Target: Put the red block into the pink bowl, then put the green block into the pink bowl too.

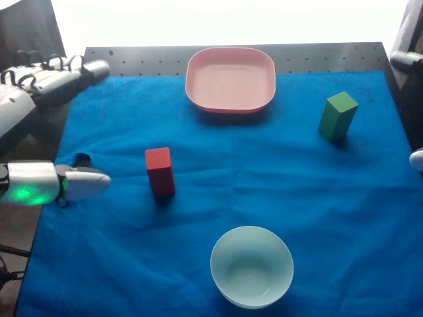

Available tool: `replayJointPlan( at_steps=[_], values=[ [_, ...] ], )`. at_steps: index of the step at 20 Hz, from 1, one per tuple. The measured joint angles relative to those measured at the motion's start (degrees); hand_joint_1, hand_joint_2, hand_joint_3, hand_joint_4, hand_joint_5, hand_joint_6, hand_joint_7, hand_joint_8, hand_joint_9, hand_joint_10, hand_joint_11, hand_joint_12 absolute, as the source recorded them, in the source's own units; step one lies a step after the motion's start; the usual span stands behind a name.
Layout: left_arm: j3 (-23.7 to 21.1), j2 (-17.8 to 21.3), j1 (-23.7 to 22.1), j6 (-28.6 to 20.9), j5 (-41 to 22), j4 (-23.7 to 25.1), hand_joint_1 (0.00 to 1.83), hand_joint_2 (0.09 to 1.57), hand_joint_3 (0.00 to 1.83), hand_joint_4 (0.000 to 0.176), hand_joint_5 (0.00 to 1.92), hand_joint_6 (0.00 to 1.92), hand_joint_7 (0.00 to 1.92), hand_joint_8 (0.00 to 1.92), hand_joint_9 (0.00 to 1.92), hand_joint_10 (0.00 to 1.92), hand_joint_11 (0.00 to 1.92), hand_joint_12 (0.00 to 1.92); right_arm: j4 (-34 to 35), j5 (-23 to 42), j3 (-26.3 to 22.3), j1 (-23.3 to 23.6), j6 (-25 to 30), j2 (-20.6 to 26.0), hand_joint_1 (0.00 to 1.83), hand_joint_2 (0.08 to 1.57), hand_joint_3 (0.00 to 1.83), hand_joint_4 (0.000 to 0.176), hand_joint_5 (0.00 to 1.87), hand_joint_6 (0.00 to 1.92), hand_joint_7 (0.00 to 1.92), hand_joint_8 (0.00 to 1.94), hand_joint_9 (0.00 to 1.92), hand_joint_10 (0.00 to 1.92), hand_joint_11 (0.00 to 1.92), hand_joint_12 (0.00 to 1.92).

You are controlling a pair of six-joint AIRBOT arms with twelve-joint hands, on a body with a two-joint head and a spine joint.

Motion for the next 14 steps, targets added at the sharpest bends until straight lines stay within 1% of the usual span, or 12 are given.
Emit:
replayJointPlan(
  at_steps=[1, 2, 3, 4, 5, 6, 8, 9, 10, 12, 13, 14],
  values=[
    [0.00, 0.00, 0.00, 0.00, 0.02, 0.02, 0.64, 0.93, 0.00, 0.101, 0.24, 0.00, 0.15, 0.00, 0.09, 0.00, 0.00, 0.41, 0.00, 0.02, 0.00, 0.00, -0.02, 0.00, 0.66, 1.04, 0.00, 0.072, 0.16, 0.00, 0.18, 0.00, 0.20, 0.01, 0.00, 0.70],
    [0.02, -0.04, -0.24, 0.02, 0.24, 0.07, 0.67, 0.92, 0.00, 0.104, 0.23, 0.00, 0.15, 0.00, 0.09, 0.00, 0.00, 0.49, 0.07, 0.02, 0.02, 0.00, -0.02, 0.00, 0.66, 1.03, 0.00, 0.080, 0.17, 0.00, 0.19, 0.00, 0.21, 0.01, 0.00, 0.69],
    [0.22, -0.24, -0.37, 0.00, 0.22, 0.11, 0.70, 0.92, 0.00, 0.109, 0.23, 0.00, 0.15, 0.00, 0.09, 0.00, 0.00, 0.46, 0.07, 0.04, 0.07, 0.00, -0.02, 0.00, 0.67, 1.04, 0.00, 0.077, 0.17, 0.00, 0.19, 0.00, 0.21, 0.00, 0.00, 0.65],
    [0.70, -0.72, -1.42, 0.09, 1.16, 0.37, 0.76, 0.91, 0.00, 0.044, 0.21, 0.00, 0.16, 0.00, 0.12, 0.01, 0.00, 0.42, 0.02, 0.11, 0.07, 0.00, 0.00, 0.00, 0.61, 1.03, 0.00, 0.084, 0.17, 0.00, 0.19, 0.00, 0.23, 0.01, 0.00, 0.64],
    [1.16, -1.22, -2.58, 0.04, 2.03, 0.81, 0.76, 0.91, 0.00, 0.044, 0.21, 0.00, 0.16, 0.00, 0.12, 0.01, 0.00, 0.42, 0.04, 0.07, 0.07, 0.00, -0.02, 0.00, 0.61, 1.03, 0.00, 0.084, 0.17, 0.00, 0.19, 0.00, 0.23, 0.01, 0.00, 0.64],
    [2.14, -2.45, -4.83, 0.02, 3.45, 2.19, 0.76, 0.90, 0.00, 0.052, 0.21, 0.00, 0.16, 0.00, 0.12, 0.01, 0.00, 0.38, 0.04, 0.02, 0.07, 0.00, -0.02, 0.00, 0.63, 1.03, 0.00, 0.083, 0.17, 0.00, 0.19, 0.00, 0.22, 0.00, 0.00, 0.60],
    [4.22, -5.27, -8.92, -0.02, 6.05, 4.66, 0.79, 0.88, 0.00, 0.084, 0.22, 0.00, 0.17, 0.00, 0.13, 0.01, 0.00, 0.35, -0.02, 0.17, 0.13, 0.00, -0.02, 0.00, 0.68, 1.03, 0.00, 0.061, 0.20, 0.00, 0.20, 0.00, 0.21, 0.00, 0.00, 0.63],
    [5.29, -6.88, -10.45, -0.02, 7.69, 5.29, 0.82, 0.90, 0.00, 0.058, 0.21, 0.00, 0.16, 0.00, 0.13, 0.00, 0.00, 0.35, 0.00, 0.11, 0.17, 0.00, 0.00, 0.00, 0.71, 1.03, 0.00, 0.052, 0.21, 0.00, 0.20, 0.00, 0.21, 0.00, 0.00, 0.67],
    [5.77, -7.67, -10.86, 0.00, 8.44, 5.53, 0.82, 0.90, 0.00, 0.058, 0.21, 0.00, 0.16, 0.00, 0.13, 0.00, 0.00, 0.35, 0.02, 0.11, 0.17, 0.00, -0.02, 0.00, 0.71, 1.03, 0.00, 0.052, 0.21, 0.00, 0.20, 0.00, 0.21, 0.00, 0.00, 0.67],
    [6.51, -9.42, -12.11, 0.00, 11.96, 6.21, 0.79, 0.89, 0.00, 0.106, 0.21, 0.00, 0.14, 0.00, 0.11, 0.00, 0.00, 0.29, 0.07, 0.02, 0.35, 0.00, -0.02, 0.00, 0.71, 1.02, 0.00, 0.062, 0.20, 0.00, 0.21, 0.00, 0.23, 0.00, 0.00, 0.74],
    [6.82, -9.77, -12.48, -0.02, 12.83, 6.93, 0.78, 0.87, 0.00, 0.138, 0.22, 0.00, 0.14, 0.00, 0.10, 0.00, 0.00, 0.25, 0.07, 0.04, 0.39, 0.00, -0.02, 0.00, 0.69, 1.02, 0.00, 0.092, 0.17, 0.00, 0.21, 0.00, 0.23, 0.00, 0.00, 0.69],
    [6.97, -9.99, -12.76, 0.00, 13.20, 7.26, 0.79, 0.86, 0.00, 0.131, 0.23, 0.00, 0.16, 0.00, 0.12, 0.00, 0.00, 0.30, 0.07, 0.11, 0.39, 0.00, -0.02, 0.00, 0.67, 1.02, 0.00, 0.100, 0.16, 0.00, 0.19, 0.00, 0.23, 0.00, 0.00, 0.62]
  ],
)
